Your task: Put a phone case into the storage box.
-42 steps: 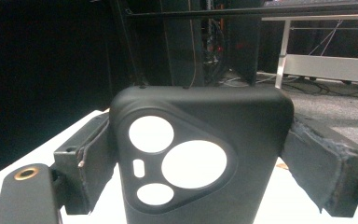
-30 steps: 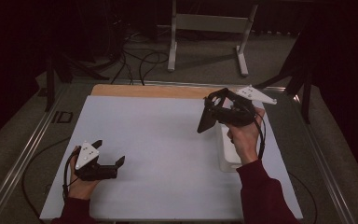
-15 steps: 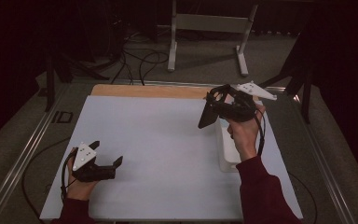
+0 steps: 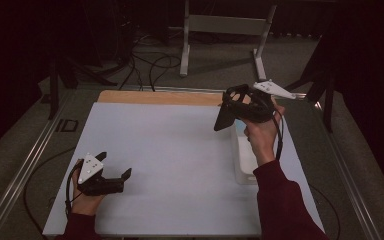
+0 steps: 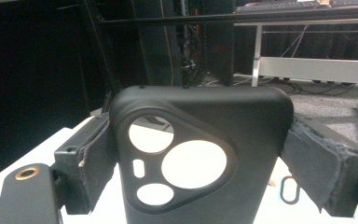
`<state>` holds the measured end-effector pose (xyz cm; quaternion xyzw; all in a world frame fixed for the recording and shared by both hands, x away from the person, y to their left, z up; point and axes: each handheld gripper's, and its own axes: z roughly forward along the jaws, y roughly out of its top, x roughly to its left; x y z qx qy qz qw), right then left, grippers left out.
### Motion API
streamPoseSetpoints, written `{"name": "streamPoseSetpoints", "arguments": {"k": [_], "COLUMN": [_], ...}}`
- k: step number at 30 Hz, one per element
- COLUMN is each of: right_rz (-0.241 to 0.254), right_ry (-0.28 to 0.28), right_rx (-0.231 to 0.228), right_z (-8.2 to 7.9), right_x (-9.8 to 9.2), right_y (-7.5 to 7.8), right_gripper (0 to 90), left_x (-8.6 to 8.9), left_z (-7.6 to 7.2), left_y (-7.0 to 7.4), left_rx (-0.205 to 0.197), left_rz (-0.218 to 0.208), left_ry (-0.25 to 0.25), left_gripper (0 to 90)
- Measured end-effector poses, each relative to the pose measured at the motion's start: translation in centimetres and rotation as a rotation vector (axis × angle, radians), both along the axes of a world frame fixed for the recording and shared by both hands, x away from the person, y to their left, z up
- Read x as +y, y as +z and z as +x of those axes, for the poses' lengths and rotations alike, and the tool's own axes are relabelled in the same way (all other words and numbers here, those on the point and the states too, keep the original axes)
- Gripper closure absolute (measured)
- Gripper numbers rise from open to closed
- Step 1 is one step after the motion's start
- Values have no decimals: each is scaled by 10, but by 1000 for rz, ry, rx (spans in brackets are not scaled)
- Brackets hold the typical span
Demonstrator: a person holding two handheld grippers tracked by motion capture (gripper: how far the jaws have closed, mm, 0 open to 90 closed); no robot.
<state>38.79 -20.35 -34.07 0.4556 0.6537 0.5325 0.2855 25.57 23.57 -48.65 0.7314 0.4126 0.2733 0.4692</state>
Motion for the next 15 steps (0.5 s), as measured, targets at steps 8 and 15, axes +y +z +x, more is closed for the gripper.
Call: {"name": "streamPoseSetpoints", "arguments": {"k": [8,15], "right_rz": [1,0], "right_ry": [-36,-77], "right_rx": [-4,0], "right_z": [7,16], "right_x": [-6,-13], "right_y": [3,4], "right_gripper": [144,144], "left_x": [1,0], "left_z": [0,-1], "left_y": [1,1], "left_rx": [-4,-4], "left_rz": [-2,-4], "left_ry": [3,2], "left_gripper": [0,0]}}
